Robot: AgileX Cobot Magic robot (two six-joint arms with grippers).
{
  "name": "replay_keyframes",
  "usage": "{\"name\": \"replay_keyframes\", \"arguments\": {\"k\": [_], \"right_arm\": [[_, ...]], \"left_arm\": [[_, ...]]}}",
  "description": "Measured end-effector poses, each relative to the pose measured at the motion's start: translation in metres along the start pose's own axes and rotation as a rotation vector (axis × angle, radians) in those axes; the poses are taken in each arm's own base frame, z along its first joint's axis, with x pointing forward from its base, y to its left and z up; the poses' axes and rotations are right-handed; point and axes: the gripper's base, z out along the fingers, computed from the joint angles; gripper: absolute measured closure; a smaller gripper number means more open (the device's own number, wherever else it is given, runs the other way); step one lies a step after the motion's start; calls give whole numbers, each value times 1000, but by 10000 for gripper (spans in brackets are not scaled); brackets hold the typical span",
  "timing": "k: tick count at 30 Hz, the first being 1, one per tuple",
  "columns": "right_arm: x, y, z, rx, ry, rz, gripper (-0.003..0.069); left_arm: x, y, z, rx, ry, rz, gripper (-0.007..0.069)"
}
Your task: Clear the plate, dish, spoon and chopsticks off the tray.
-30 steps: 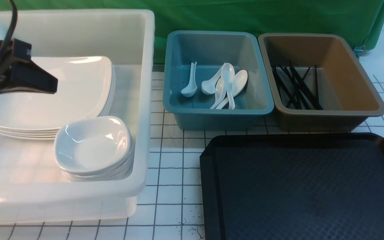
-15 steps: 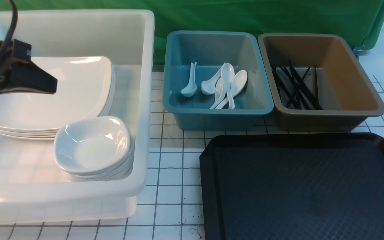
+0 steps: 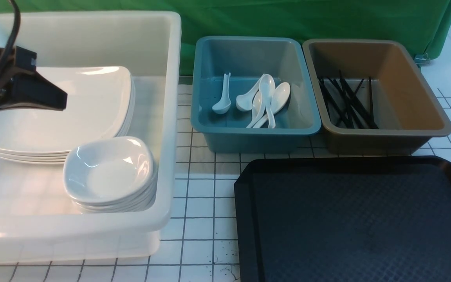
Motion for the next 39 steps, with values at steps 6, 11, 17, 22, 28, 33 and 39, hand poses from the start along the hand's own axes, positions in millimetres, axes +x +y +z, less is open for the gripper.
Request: {"name": "replay_keyframes", "arguments": {"k": [6,11,17,22,28,33,39], "right_arm": [[0,0,0,1,-1,24,505],[0,0,0,1,-1,24,489],[0,0,0,1,0,24,480],[0,0,0,1,0,24,467],[0,0,0,1,0,-108,459],[0,0,0,1,0,-189,443],[0,0,0,1,0,-189,428]], "left_arm": [[-1,-4,0,39,-14,2,627],[0,-19,4,136,4,33,627],[15,-65,27,205,151,215,627],[35,-99,23,172,227,378,627],[55,-114,-15,62,160,428,627],[80,-118,-45,12,41,417,627],[136,-109,-73,-6,-303,397,627]]}}
